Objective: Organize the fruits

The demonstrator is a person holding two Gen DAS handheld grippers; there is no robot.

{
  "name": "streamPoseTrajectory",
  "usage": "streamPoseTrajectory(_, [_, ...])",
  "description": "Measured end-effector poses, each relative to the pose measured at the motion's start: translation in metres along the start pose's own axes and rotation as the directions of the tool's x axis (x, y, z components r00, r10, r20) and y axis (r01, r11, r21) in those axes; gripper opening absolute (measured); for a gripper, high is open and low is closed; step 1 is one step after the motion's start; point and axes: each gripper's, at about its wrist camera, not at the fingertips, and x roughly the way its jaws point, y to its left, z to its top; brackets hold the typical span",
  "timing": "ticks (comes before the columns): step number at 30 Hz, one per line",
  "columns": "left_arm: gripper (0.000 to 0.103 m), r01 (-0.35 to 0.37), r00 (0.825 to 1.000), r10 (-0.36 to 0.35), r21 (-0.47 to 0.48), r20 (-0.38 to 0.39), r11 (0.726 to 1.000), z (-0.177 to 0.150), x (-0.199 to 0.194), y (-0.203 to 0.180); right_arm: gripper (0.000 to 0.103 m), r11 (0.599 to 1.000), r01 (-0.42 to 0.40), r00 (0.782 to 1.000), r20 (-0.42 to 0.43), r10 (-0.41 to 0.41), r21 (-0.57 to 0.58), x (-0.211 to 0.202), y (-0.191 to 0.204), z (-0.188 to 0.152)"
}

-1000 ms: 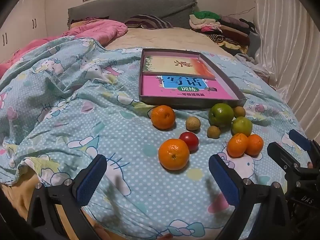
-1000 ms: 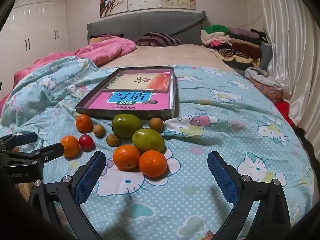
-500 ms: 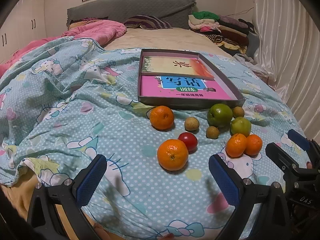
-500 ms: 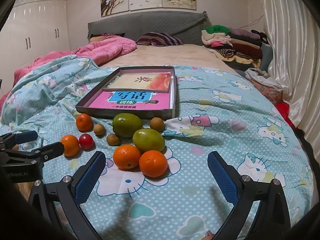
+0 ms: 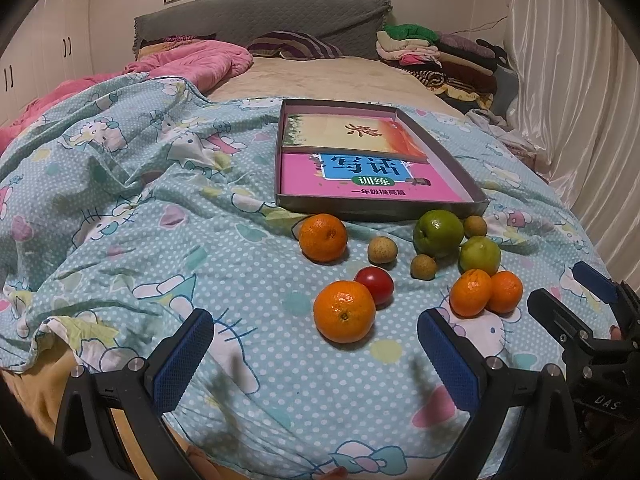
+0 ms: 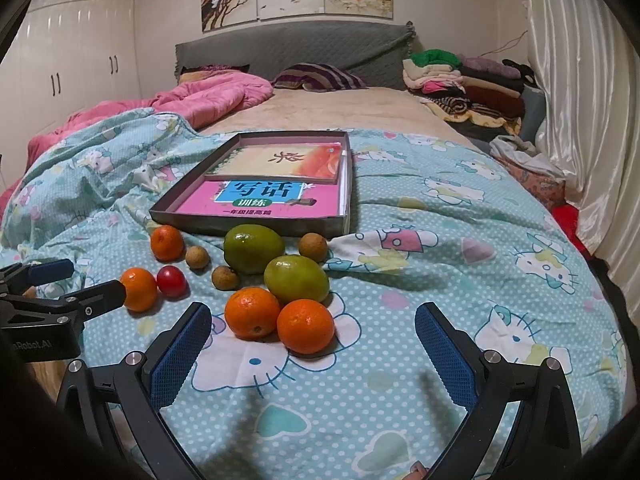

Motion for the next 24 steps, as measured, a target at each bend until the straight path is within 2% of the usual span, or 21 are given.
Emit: streamPoseTrajectory(24, [0.102, 0.008, 1.000, -0.008, -0.003, 0.004, 1.000, 0.0016, -0.0027, 0.0004, 0.101, 1.000, 0.008, 1.000, -0.007, -0.008, 0.001, 0.0011, -0.0023, -0.0012])
